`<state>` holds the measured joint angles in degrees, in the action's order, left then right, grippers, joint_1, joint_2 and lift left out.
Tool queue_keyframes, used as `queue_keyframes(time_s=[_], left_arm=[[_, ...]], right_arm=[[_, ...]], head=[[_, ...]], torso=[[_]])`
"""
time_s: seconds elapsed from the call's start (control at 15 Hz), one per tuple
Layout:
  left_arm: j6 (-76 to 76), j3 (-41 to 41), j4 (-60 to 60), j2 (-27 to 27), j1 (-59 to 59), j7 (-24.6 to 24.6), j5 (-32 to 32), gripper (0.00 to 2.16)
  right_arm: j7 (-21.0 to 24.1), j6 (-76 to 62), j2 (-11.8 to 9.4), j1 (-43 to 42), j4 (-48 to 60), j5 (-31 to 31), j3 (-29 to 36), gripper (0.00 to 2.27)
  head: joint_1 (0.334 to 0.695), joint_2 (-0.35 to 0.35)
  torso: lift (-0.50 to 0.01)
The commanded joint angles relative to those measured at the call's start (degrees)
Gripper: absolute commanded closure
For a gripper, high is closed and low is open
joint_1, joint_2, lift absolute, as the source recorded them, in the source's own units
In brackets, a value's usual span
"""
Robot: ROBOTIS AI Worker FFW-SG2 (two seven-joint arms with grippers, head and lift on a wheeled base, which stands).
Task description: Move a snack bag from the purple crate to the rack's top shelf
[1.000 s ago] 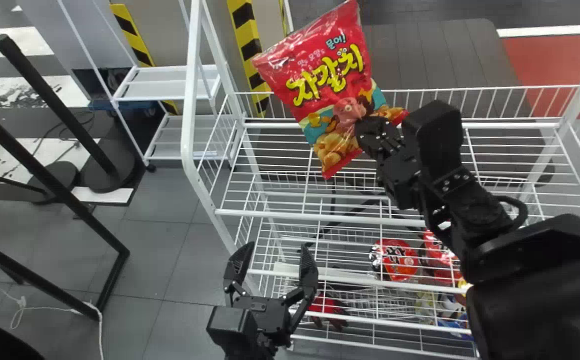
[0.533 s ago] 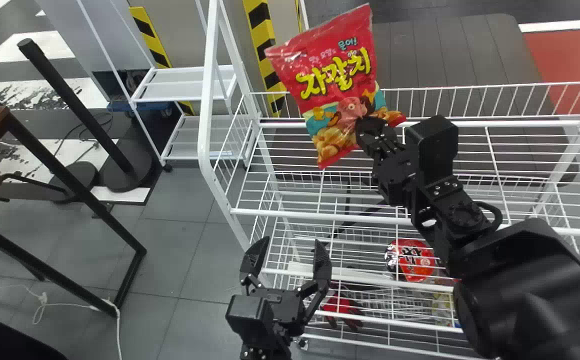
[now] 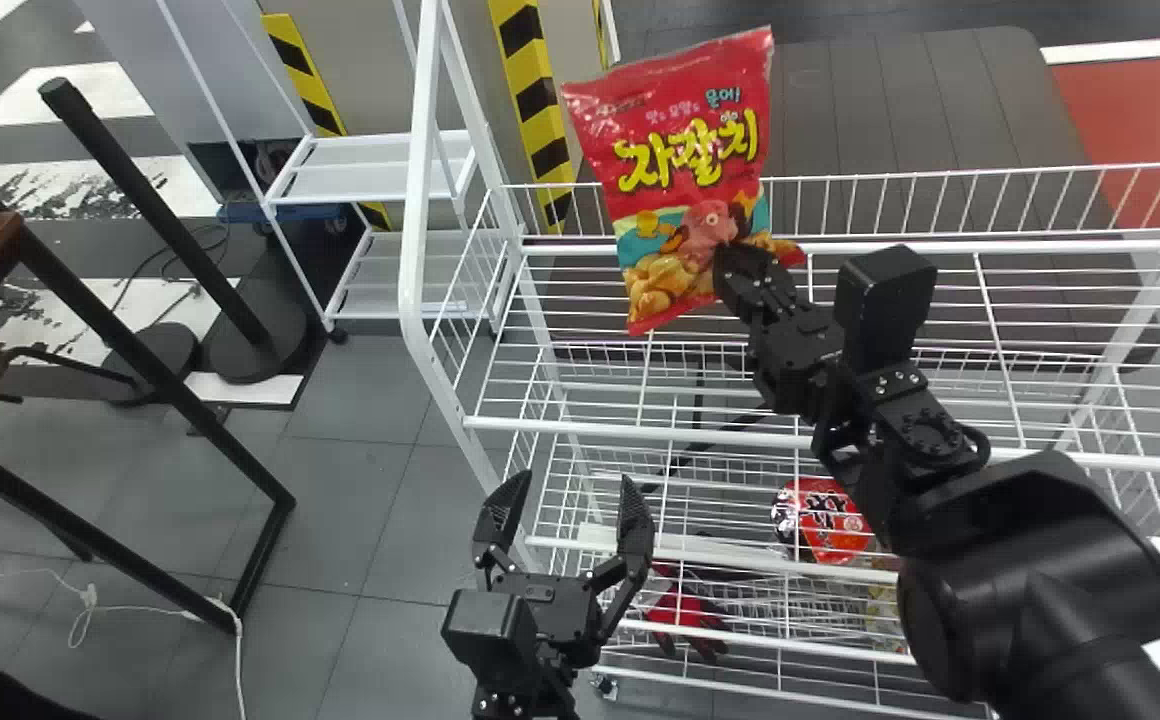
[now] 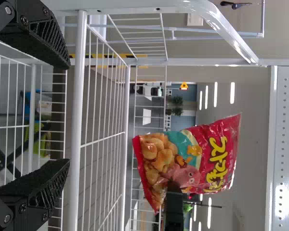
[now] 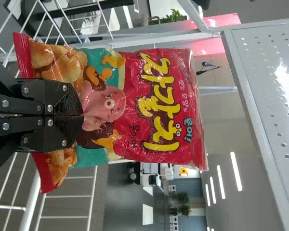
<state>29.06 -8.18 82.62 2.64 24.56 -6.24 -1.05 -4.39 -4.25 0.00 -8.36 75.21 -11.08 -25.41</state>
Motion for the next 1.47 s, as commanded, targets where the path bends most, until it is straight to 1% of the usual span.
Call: queue_keyframes(time_s=[0.0, 0.2, 0.4, 1.0, 1.4], left_arm=[[0.7, 0.0, 0.0, 0.0, 0.4, 0.0, 0.0, 0.14], [1.7, 0.0, 0.0, 0.1, 0.9, -0.1, 0.0, 0.14], [2.8, 0.2, 0.1, 0.3, 1.5, -0.1, 0.0, 0.14], [4.9, 1.1, 0.0, 0.4, 2.5, 0.1, -0.2, 0.14], [5.3, 1.2, -0.9, 0.3, 1.5, 0.3, -0.7, 0.14]], right_arm=[[-0.4, -0.2, 0.1, -0.4, -2.3, -4.1, 0.2, 1.78], [-0.7, -2.5, 0.1, -2.1, -6.6, -8.7, 0.5, 1.78], [-0.7, -4.8, 0.1, -3.6, -9.3, -10.6, 0.9, 1.78], [-0.6, -8.3, 0.1, -10.4, -19.1, -10.6, 0.9, 1.78], [-0.6, -9.5, 0.1, -10.4, -20.6, -10.7, 0.7, 1.78]], head=[[0.695, 0.239], [0.695, 0.234], [0.695, 0.218], [0.695, 0.196], [0.695, 0.188]], torso=[[0.000], [0.000], [0.000], [0.000], [0.000]])
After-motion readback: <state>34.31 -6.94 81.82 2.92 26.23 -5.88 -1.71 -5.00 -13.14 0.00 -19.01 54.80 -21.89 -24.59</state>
